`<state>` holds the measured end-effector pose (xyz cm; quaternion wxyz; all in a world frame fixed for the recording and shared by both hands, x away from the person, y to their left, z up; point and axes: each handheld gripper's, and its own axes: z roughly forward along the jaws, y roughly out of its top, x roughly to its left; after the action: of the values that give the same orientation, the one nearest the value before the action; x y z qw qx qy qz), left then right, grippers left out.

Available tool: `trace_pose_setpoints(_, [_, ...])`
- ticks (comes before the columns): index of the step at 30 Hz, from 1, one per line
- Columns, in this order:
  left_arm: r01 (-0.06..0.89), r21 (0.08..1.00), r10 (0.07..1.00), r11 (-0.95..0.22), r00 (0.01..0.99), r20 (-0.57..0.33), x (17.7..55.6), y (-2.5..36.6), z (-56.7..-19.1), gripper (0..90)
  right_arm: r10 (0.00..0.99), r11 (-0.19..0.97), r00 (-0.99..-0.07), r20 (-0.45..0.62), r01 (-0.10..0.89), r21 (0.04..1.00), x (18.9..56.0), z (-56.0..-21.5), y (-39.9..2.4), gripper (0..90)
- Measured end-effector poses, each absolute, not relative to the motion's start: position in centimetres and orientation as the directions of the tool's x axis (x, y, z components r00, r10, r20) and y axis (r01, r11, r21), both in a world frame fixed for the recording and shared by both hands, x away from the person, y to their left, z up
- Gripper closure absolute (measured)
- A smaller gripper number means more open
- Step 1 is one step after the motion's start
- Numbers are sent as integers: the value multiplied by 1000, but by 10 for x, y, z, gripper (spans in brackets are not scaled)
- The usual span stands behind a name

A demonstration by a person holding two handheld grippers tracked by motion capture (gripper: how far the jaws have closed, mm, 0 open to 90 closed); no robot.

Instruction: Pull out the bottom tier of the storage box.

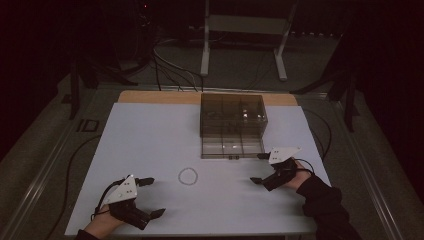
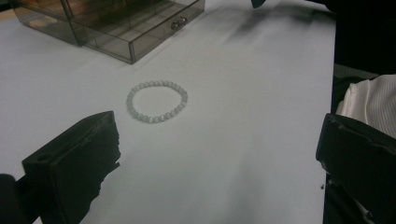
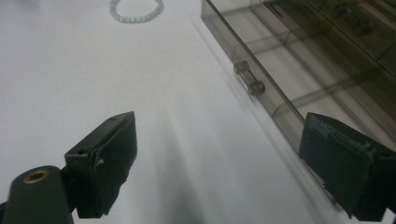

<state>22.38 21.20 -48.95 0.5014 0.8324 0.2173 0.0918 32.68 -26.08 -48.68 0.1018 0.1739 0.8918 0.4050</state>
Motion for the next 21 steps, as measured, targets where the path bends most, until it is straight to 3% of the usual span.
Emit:
trace_pose_setpoints(4, [270,873,455,-406,888,-62,224,212,-490,0,441,577,-897,-30,258,775,319,-491,-264,135])
trace_pose_setpoints(21, [276,865,457,-418,887,-62,225,211,-491,0,465,522,-884,49,319,791,279,-501,-275,95])
